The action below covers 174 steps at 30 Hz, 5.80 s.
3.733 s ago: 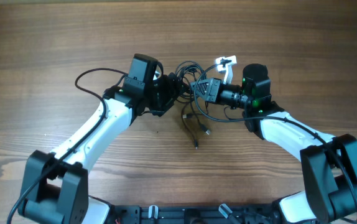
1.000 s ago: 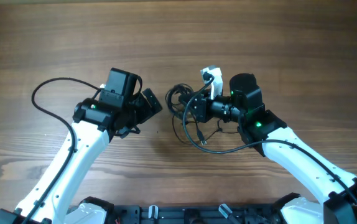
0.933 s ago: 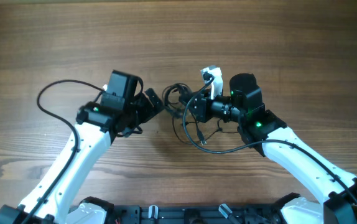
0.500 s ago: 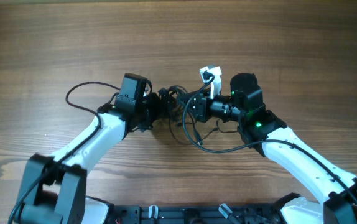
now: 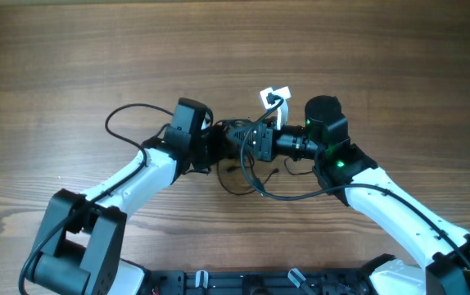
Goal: Untangle cables
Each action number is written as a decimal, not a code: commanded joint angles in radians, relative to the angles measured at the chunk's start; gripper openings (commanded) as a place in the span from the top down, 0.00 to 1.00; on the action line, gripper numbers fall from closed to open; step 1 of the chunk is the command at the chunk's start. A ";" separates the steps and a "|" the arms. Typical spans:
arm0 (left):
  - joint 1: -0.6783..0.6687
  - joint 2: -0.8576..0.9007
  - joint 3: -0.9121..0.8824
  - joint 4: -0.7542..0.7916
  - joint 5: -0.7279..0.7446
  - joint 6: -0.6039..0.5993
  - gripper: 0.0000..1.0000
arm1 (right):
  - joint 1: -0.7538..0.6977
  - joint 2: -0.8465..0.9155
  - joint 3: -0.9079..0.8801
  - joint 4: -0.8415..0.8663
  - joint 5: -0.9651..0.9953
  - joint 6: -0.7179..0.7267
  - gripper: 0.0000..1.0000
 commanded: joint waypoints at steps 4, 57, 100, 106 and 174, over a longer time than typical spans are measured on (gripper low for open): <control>0.193 -0.122 -0.007 -0.178 -0.024 0.229 0.96 | -0.032 -0.017 -0.002 -0.288 0.133 -0.174 0.95; 0.289 -0.483 -0.005 -0.308 0.521 0.922 0.42 | -0.036 0.232 0.043 0.352 -0.203 0.014 0.96; 0.005 -0.172 0.013 0.077 0.014 -0.471 0.96 | -0.082 0.232 0.043 0.407 0.056 0.397 0.87; 0.161 -0.291 0.014 -0.089 -0.029 0.000 0.96 | -0.111 0.232 0.043 0.189 0.051 0.066 0.25; 0.139 -0.609 0.013 -0.315 0.227 0.874 0.94 | -0.037 0.122 0.042 0.224 -0.336 -0.169 0.36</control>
